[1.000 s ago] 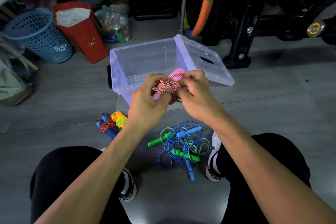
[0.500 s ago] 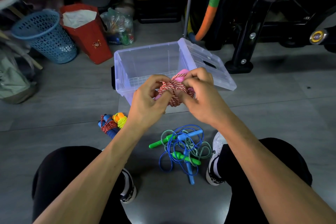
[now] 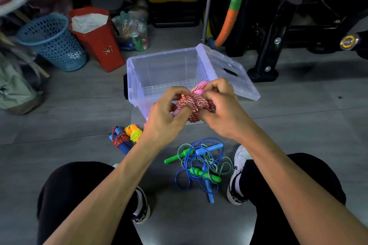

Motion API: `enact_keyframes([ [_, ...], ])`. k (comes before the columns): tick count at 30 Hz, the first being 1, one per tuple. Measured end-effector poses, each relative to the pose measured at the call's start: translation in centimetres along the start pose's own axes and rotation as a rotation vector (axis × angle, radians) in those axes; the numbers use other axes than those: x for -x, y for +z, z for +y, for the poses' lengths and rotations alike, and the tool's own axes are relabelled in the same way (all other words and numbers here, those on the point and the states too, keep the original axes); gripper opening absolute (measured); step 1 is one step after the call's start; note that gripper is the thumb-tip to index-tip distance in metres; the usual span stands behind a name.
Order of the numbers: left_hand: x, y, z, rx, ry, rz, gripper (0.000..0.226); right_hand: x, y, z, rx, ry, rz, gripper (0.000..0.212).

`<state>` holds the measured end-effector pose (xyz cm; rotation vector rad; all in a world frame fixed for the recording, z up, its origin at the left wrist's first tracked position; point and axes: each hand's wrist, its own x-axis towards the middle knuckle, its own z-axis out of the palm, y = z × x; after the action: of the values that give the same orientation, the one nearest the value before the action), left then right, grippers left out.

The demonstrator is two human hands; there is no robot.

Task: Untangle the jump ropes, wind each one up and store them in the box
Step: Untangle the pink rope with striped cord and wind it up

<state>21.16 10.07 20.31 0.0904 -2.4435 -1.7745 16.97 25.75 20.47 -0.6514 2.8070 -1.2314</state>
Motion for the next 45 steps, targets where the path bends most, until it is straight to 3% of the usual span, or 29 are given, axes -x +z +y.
enact_keyframes([
  [6, -0.2, -0.4, 0.9, 0.110, -0.086, -0.051, 0.016, 0.0, 0.1, 0.1, 0.246, -0.206, 0.225, 0.036],
  [10, -0.2, -0.4, 0.7, 0.108, -0.091, -0.021, 0.016, 0.3, 0.0, -0.2, 0.357, -0.308, 0.304, 0.024],
  [18, -0.2, -0.3, 0.7, 0.104, -0.104, 0.009, 0.011, 0.4, 0.4, -0.5, 0.403, -0.450, 0.412, 0.015],
  [23, -0.9, -0.2, -0.1, 0.094, -0.125, 0.106, 0.010, 0.4, 1.1, -1.0, 0.292, -0.490, 0.423, 0.014],
  [29, -2.0, -0.3, -1.2, 0.132, -0.160, 0.305, 0.011, 0.6, 1.2, -1.4, -0.038, -0.293, 0.321, 0.007],
  [33, -2.0, 0.3, -1.7, 0.114, -0.136, 0.362, 0.006, 0.8, 1.1, -1.8, -0.102, -0.277, 0.246, 0.008],
  [37, -2.1, 0.5, -2.0, -0.035, -0.068, 0.372, 0.009, 0.5, 1.1, -1.6, -0.194, -0.129, 0.211, 0.008],
  [41, -1.6, 0.9, -1.9, -0.155, 0.062, 0.275, 0.036, 0.1, 0.4, -1.4, -0.289, -0.031, 0.206, 0.006],
  [45, -1.0, 1.3, -1.9, -0.228, 0.167, 0.252, 0.045, -0.5, 0.3, -1.0, -0.280, -0.017, 0.329, 0.010],
])
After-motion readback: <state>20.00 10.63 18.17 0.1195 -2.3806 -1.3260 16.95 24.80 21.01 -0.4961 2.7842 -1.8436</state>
